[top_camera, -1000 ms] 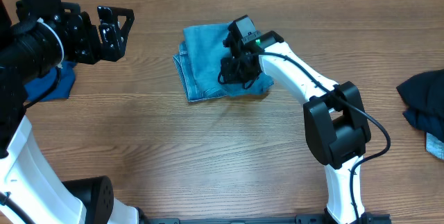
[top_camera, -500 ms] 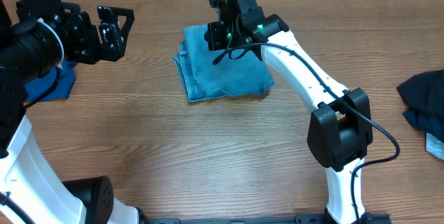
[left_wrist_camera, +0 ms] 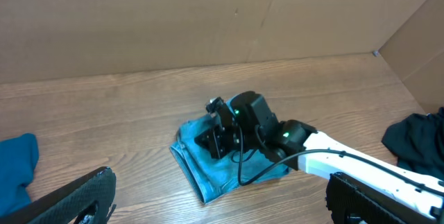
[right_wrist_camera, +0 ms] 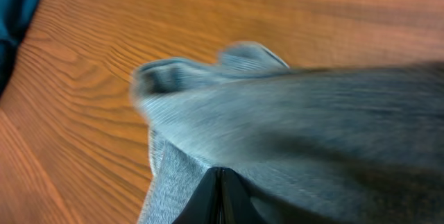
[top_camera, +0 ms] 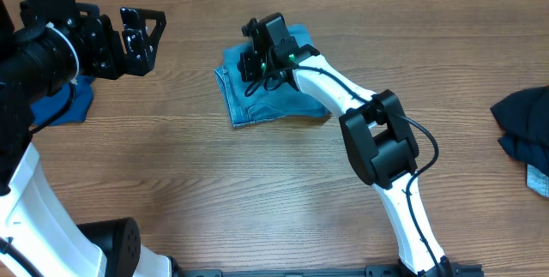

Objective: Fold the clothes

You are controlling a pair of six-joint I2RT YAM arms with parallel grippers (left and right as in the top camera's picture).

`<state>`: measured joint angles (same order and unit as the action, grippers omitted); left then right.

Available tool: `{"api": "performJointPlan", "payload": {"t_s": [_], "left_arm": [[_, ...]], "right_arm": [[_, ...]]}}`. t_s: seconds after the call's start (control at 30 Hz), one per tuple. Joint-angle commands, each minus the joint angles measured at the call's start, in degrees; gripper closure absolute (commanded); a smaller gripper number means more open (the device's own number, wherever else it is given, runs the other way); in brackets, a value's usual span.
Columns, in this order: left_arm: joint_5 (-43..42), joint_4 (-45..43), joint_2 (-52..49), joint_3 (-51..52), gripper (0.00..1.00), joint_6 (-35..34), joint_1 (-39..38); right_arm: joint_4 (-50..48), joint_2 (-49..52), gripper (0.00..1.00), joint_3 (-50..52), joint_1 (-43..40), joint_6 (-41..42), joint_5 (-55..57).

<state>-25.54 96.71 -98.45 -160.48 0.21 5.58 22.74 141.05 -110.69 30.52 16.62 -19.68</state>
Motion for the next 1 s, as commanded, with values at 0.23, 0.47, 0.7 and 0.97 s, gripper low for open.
{"api": "performJointPlan", "payload": {"t_s": [0.23,0.47,0.7,0.97], "left_arm": [[-0.9,0.1,-0.2,0.2,0.0,0.7,-0.2],[-0.9,0.1,-0.2,0.2,0.0,0.7,-0.2],[-0.9,0.1,-0.2,0.2,0.0,0.7,-0.2],[-0.9,0.1,-0.2,0.2,0.0,0.7,-0.2]], "right_arm": [[5.6,-3.8,0.82,-0.8,-0.9,0.7,-6.5],[15.5,-16.2,0.8,-0.8,-4.0,0.7,-6.5],[27.3,-16.0,0.79,1.0,-4.4,-0.5,-1.2],[25.3,-11.4,0.8,8.4,-0.3,-0.2,-0.9]]}}
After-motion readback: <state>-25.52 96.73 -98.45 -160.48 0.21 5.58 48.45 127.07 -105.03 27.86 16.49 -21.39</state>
